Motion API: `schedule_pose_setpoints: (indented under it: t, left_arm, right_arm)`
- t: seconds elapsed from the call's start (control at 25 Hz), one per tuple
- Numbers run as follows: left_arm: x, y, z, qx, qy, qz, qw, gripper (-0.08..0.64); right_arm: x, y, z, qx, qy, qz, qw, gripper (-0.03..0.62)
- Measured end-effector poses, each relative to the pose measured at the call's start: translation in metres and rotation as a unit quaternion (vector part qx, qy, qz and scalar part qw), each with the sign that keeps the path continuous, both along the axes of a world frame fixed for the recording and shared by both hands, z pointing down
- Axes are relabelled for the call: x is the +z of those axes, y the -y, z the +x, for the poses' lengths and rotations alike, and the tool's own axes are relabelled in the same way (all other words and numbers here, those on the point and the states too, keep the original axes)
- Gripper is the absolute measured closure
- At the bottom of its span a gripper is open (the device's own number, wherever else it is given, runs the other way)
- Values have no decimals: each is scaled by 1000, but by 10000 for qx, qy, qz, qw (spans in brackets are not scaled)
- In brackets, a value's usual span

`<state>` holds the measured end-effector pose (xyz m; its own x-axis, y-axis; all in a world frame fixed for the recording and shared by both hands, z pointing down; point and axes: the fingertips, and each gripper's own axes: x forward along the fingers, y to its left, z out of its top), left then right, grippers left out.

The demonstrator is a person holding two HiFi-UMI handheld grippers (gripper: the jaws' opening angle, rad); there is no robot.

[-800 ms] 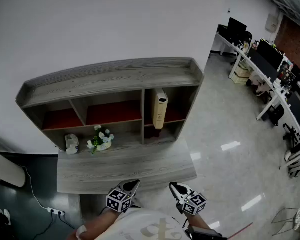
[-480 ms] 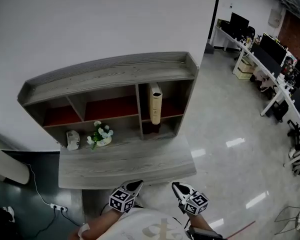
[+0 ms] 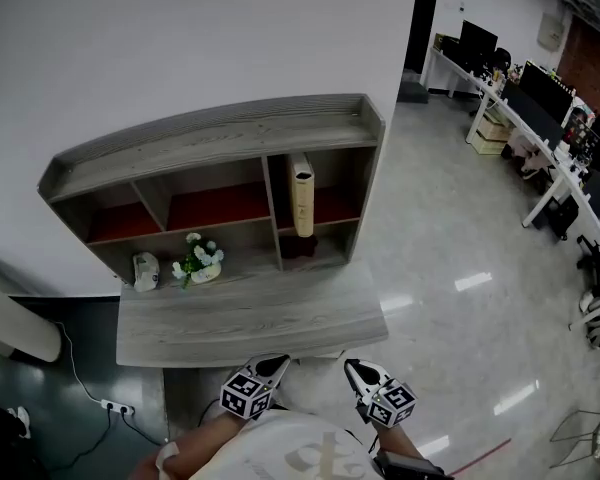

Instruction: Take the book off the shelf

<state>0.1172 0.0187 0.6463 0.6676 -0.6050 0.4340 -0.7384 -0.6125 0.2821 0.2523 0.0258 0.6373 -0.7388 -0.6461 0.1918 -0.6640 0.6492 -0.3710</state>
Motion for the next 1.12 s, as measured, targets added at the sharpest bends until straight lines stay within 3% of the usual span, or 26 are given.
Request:
schedule_pose_setpoints:
  t: [0.56, 0.84, 1.12]
  left_arm:
    - [1, -36, 5, -4, 98, -10, 10000, 552]
    - [3, -42, -7, -119, 141, -61, 9998, 552]
    - [9, -28, -19, -171, 42, -90, 9998, 552]
  right_arm:
    - [5, -38, 2, 30, 381, -188, 9991, 588]
    - [15, -39, -11, -48, 305, -292, 9991, 588]
    - [20, -20, -25, -3, -144, -193, 9997, 589]
